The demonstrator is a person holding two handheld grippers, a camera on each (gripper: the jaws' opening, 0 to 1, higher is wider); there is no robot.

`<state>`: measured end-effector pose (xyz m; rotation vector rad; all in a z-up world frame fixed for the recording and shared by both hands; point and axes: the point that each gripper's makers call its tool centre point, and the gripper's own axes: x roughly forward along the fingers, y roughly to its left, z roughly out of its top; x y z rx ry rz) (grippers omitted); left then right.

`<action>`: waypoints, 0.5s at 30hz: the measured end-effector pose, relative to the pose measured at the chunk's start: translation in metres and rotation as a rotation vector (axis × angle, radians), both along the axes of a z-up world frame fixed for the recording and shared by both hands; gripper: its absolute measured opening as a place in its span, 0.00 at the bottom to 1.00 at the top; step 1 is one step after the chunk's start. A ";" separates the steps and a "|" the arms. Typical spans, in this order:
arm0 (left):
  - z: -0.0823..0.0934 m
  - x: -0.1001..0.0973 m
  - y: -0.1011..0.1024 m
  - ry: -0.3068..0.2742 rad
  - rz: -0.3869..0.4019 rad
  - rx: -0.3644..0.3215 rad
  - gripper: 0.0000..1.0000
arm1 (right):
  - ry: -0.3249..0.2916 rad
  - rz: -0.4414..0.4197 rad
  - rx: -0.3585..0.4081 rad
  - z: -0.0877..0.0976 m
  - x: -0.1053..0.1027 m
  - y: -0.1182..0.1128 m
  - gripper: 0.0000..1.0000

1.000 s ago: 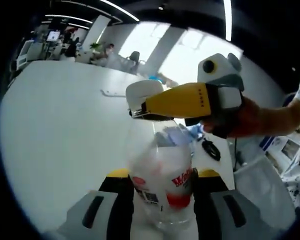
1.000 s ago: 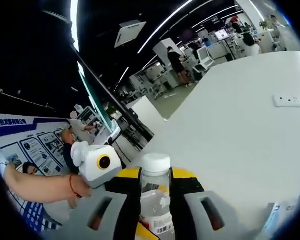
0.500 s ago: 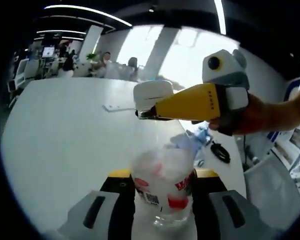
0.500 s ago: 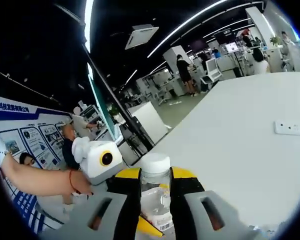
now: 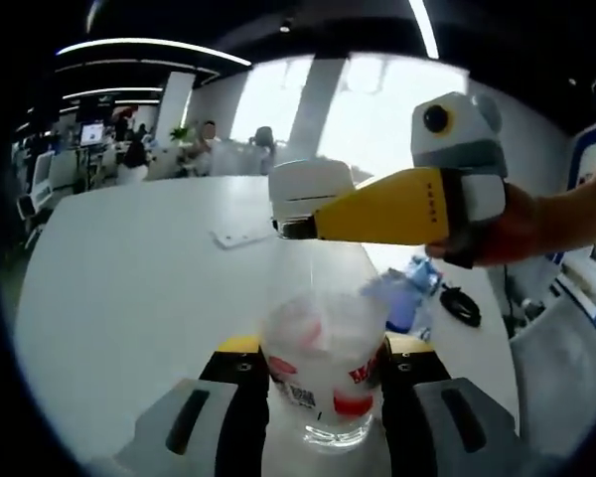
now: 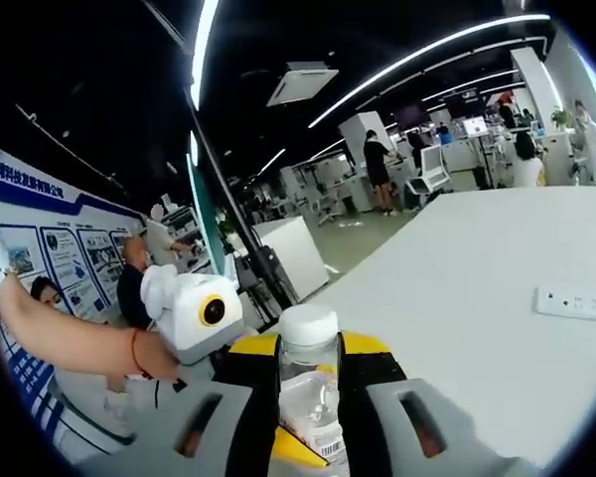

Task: Arrange the tabletop items into an orderly group along one side of the table until the central work area is clear of visible clutter.

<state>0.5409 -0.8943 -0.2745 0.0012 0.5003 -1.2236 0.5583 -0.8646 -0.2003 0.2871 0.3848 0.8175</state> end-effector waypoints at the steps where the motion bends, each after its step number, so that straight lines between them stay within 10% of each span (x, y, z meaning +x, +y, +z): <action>1: 0.002 0.001 -0.001 -0.010 0.003 0.000 0.40 | -0.016 0.002 -0.007 0.002 0.001 -0.001 0.18; 15: 0.002 0.007 -0.015 -0.091 0.030 0.009 0.40 | -0.139 0.010 -0.074 0.004 -0.003 -0.009 0.18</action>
